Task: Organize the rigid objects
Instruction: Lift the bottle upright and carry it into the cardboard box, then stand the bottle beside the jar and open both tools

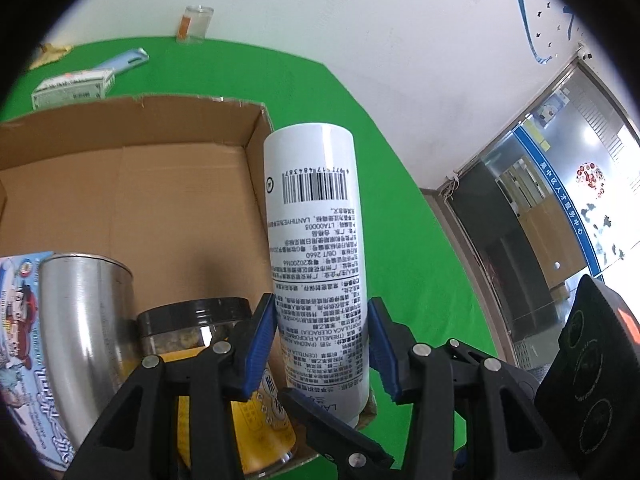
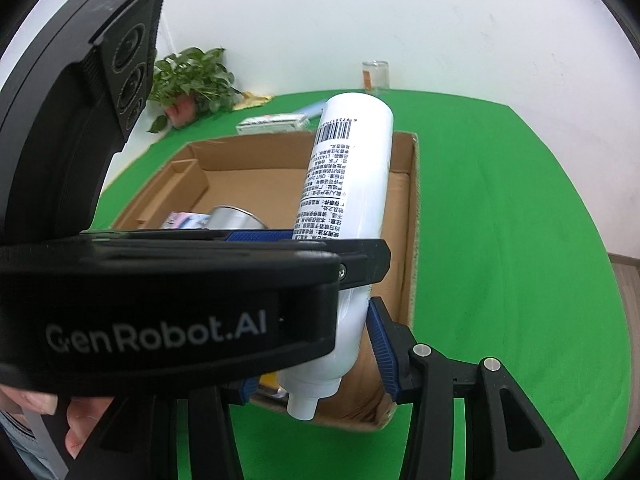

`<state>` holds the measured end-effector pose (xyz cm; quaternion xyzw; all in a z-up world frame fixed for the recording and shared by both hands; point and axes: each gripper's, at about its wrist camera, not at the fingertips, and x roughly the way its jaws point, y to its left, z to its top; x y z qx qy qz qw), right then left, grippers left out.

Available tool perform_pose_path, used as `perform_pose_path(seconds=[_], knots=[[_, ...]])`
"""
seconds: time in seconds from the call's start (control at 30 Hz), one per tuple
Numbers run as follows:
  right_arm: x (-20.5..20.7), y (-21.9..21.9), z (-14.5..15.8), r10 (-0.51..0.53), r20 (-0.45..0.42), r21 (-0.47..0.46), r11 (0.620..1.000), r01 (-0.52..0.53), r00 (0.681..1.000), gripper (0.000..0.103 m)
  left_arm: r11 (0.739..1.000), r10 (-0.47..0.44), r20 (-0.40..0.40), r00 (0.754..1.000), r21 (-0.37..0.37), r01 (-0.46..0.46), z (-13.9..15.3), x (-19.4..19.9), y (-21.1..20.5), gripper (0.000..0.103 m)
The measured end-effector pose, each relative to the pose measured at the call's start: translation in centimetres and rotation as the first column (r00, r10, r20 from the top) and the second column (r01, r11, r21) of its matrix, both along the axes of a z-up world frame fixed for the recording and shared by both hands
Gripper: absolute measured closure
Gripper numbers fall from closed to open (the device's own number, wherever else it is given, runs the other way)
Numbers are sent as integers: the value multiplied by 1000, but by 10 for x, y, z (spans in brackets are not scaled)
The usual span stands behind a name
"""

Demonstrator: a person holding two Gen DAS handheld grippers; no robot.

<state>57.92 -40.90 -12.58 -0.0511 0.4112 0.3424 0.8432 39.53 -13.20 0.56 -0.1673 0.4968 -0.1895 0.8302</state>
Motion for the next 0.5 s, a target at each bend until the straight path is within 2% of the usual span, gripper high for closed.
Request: perform_pose_path(seconds=[0.13, 0.2, 0.43, 0.5], knots=[[6, -2, -20, -12, -32, -33, 999, 11, 999, 58, 1000, -17, -61, 998, -1, 17, -24, 4, -7, 59], [6, -7, -28, -21, -48, -44, 999, 19, 999, 58, 999, -35, -39, 999, 34, 36, -23, 1, -15, 59], [1, -13, -36, -55, -28, -36, 998, 54, 998, 59, 998, -42, -64, 997, 36, 44, -19, -2, -14, 59], [-4, -10, -34, -52, -14, -37, 998, 52, 999, 55, 998, -36, -35, 999, 46, 37, -12, -10, -9, 59]])
